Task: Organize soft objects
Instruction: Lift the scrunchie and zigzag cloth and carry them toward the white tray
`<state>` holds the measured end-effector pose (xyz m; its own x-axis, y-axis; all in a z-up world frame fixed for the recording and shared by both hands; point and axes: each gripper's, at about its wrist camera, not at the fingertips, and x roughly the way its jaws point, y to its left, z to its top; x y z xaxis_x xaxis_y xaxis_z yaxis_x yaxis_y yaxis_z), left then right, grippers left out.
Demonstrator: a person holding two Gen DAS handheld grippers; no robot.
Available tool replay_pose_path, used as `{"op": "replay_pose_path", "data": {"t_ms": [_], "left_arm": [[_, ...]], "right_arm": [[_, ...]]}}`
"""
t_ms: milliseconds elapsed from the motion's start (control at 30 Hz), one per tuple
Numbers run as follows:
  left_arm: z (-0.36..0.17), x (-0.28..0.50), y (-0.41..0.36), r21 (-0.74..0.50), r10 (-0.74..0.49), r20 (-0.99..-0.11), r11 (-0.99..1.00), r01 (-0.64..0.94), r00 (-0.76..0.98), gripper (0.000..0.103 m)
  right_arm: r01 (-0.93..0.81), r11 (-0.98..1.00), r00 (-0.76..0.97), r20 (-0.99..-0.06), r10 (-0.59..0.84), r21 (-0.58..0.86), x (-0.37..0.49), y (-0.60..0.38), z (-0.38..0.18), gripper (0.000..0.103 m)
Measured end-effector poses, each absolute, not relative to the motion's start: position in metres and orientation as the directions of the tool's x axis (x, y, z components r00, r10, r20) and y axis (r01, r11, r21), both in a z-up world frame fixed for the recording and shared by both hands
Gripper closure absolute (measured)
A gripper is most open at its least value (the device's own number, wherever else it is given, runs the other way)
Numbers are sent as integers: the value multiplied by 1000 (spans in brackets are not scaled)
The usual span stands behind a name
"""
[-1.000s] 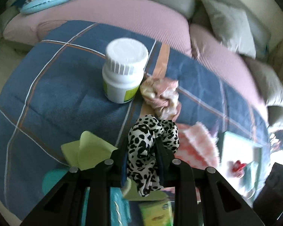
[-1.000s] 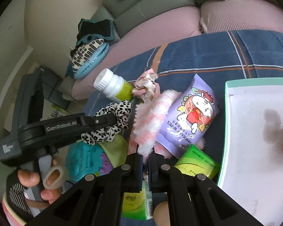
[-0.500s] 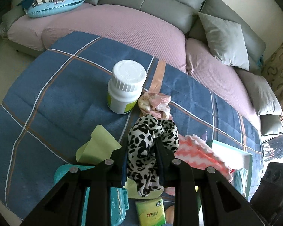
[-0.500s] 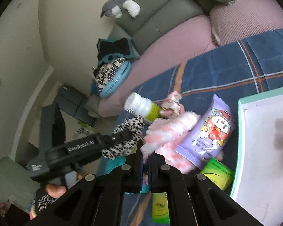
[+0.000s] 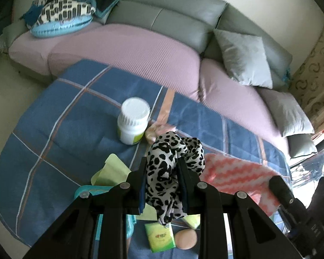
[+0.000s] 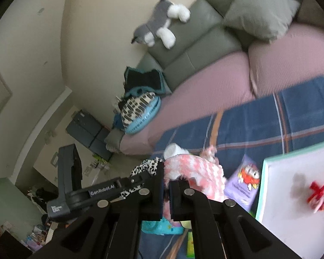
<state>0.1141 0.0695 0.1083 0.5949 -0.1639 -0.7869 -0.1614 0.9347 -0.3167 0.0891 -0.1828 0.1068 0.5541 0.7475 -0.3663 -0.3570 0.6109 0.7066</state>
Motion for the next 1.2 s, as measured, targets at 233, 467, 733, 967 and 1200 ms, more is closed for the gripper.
{"op": "replay_pose_path", "data": {"t_ms": [233, 467, 733, 967, 1200], "left_arm": [[152, 94, 53, -318, -178, -740, 942, -104, 648, 77], [180, 77, 23, -303, -208, -711, 953, -26, 672, 77], [190, 70, -31, -281, -263, -709, 956, 80, 655, 77], [189, 70, -81, -253, -301, -718, 953, 168, 627, 77], [177, 80, -119, -226, -322, -741, 946, 232, 590, 77]], "right_arm": [[-401, 630, 633, -296, 715, 664, 59, -205, 163, 100], [-387, 679, 722, -253, 644, 623, 25, -239, 204, 100], [-297, 748, 817, -248, 521, 593, -7, -298, 223, 100], [-198, 766, 868, -254, 427, 612, -20, -356, 219, 100], [-112, 770, 889, -283, 360, 628, -24, -393, 204, 100]]}}
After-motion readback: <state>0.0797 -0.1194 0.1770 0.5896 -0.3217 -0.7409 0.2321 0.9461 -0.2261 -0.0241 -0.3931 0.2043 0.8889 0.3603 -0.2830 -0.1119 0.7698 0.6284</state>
